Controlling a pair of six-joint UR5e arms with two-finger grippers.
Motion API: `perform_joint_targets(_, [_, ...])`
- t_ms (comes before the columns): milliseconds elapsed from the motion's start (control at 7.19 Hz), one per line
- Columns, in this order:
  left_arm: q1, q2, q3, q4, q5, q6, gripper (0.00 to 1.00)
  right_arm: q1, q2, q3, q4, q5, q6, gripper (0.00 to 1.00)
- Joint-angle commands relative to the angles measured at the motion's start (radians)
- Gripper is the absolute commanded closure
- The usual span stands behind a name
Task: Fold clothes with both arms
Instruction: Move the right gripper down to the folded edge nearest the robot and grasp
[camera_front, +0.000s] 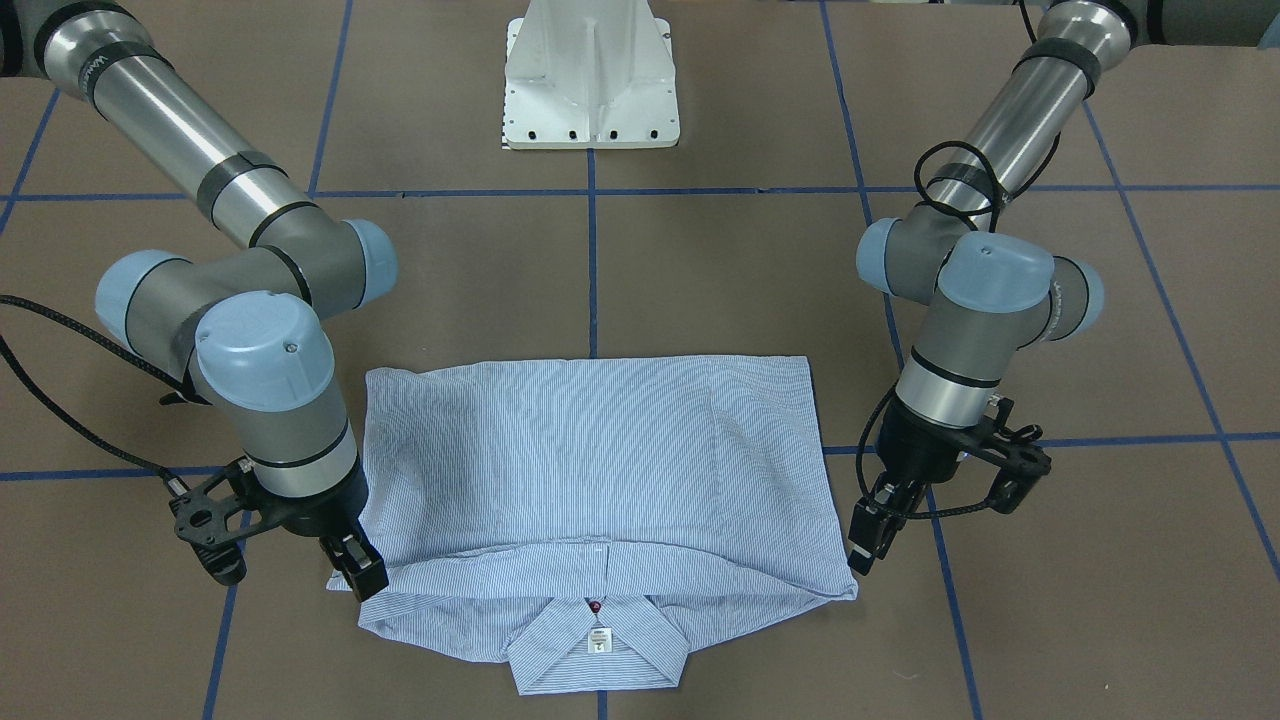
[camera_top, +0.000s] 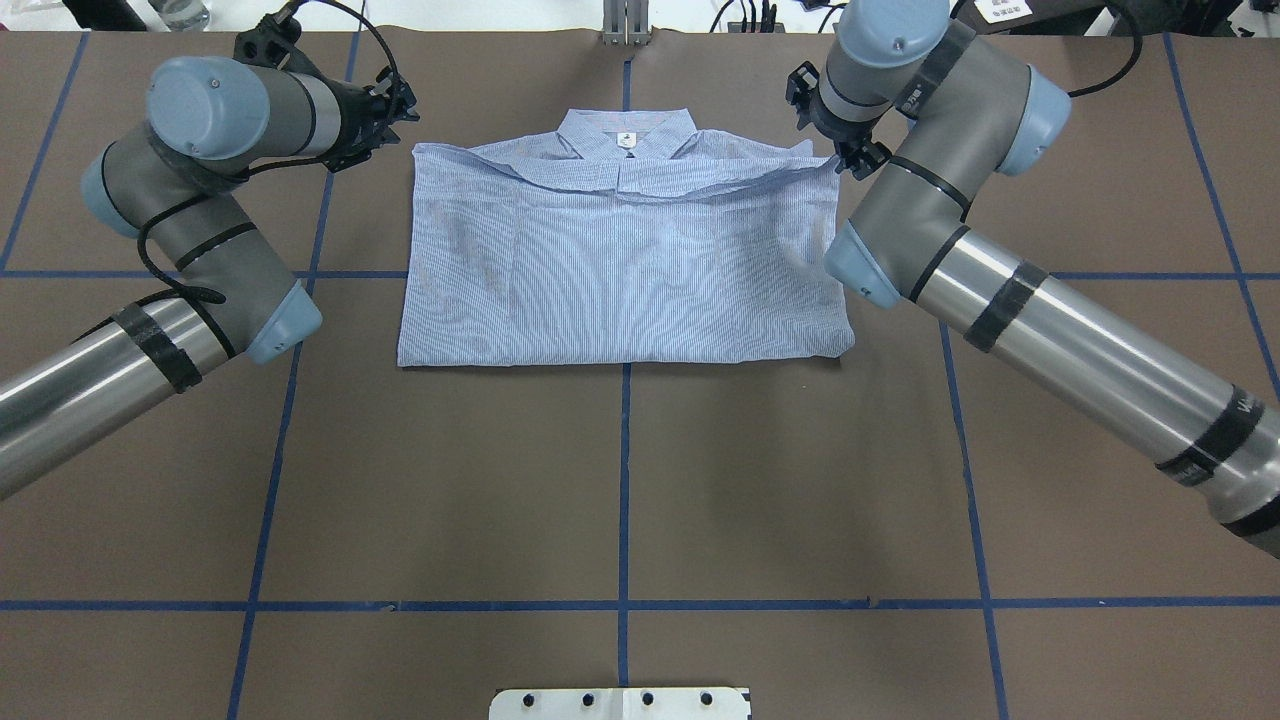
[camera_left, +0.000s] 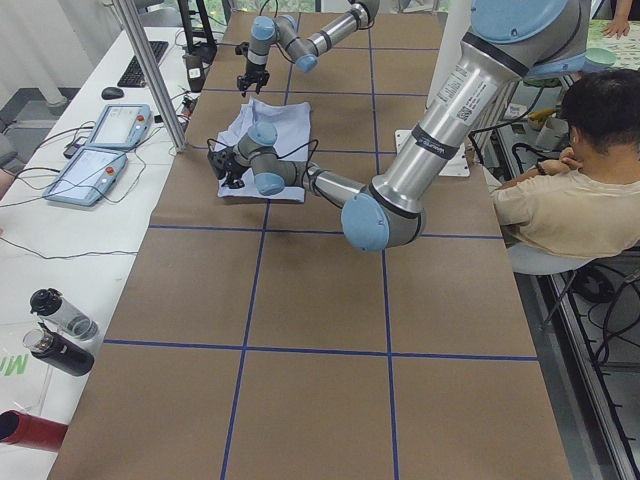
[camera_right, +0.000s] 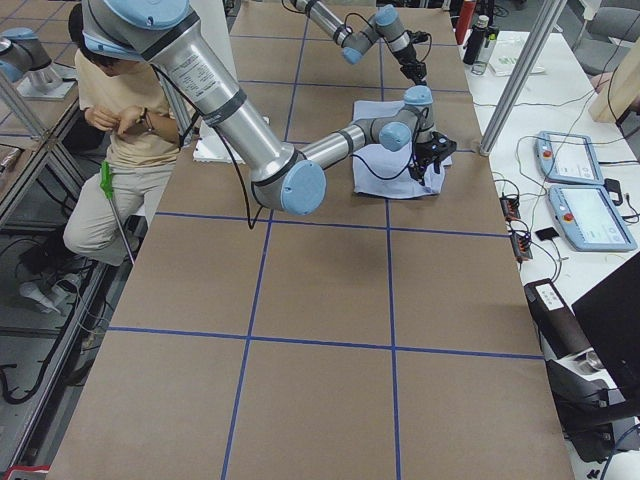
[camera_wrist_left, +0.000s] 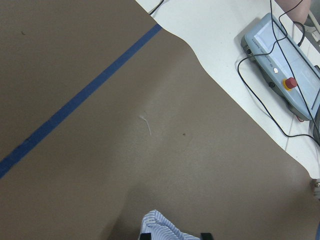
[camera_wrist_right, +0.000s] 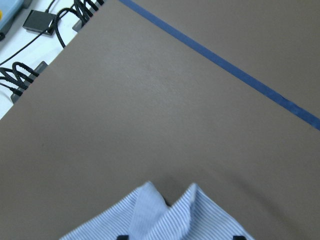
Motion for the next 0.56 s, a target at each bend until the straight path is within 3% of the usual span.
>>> perform_joint_targets(0, [-0.003, 0.029, -0.038, 0.003, -0.002, -0.001, 0.56, -0.092, -0.245, 0.332, 0.001, -0.009, 0.091, 0.20])
perform_joint_targets(139, [-0.005, 0.033, -0.045, 0.003, 0.000, -0.001, 0.56, -0.138, -0.319, 0.399, 0.002, -0.009, 0.106, 0.18])
perform_joint_targets(417, [-0.003, 0.048, -0.061, 0.005, 0.000, -0.001, 0.56, -0.205, -0.379, 0.396, 0.046, -0.021, 0.128, 0.13])
